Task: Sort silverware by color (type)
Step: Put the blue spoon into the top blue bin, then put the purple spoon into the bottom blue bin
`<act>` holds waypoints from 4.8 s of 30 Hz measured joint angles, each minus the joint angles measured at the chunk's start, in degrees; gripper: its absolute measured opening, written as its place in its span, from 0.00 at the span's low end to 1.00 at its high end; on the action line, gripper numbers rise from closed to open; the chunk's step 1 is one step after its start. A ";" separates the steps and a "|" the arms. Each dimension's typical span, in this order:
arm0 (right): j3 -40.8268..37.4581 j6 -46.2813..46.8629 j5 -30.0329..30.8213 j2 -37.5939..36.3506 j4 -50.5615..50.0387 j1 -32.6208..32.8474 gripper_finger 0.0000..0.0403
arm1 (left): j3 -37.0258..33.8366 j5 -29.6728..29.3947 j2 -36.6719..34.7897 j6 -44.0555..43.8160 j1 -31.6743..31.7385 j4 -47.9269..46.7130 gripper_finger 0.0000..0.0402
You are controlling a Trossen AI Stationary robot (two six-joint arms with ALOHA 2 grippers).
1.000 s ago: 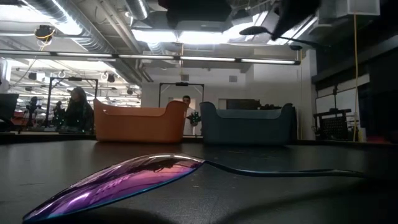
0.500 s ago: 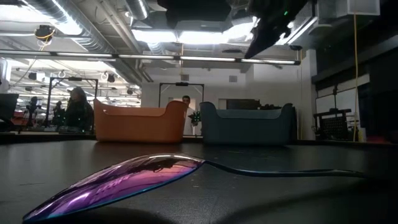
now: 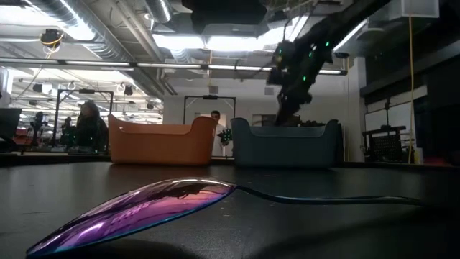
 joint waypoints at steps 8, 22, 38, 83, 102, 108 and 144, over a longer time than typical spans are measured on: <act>0.00 -0.02 -0.03 6.70 0.33 -0.25 0.00 | 0.00 0.00 0.00 -0.02 0.00 -1.23 0.21; 0.00 0.28 -1.57 10.28 0.54 -0.25 0.00 | 0.00 0.00 0.00 -0.02 0.00 -1.19 0.21; -0.02 0.42 -1.02 10.28 0.48 -0.18 0.00 | 0.00 0.00 0.00 -0.02 0.00 -1.21 0.21; -0.02 0.39 0.62 10.22 1.64 -0.20 0.30 | 0.00 -0.01 0.01 -0.03 0.00 -1.23 0.21; -0.04 0.42 4.59 6.09 0.13 -0.20 0.30 | 0.00 8.50 0.02 -0.53 0.00 0.66 0.21; -0.04 0.42 4.55 1.01 -2.54 -0.20 0.30 | 0.02 11.64 0.02 -5.97 -0.24 2.46 0.31; -0.02 7.15 4.70 -19.12 -16.57 29.08 0.30 | 0.04 4.52 12.66 -22.56 -14.57 6.74 0.40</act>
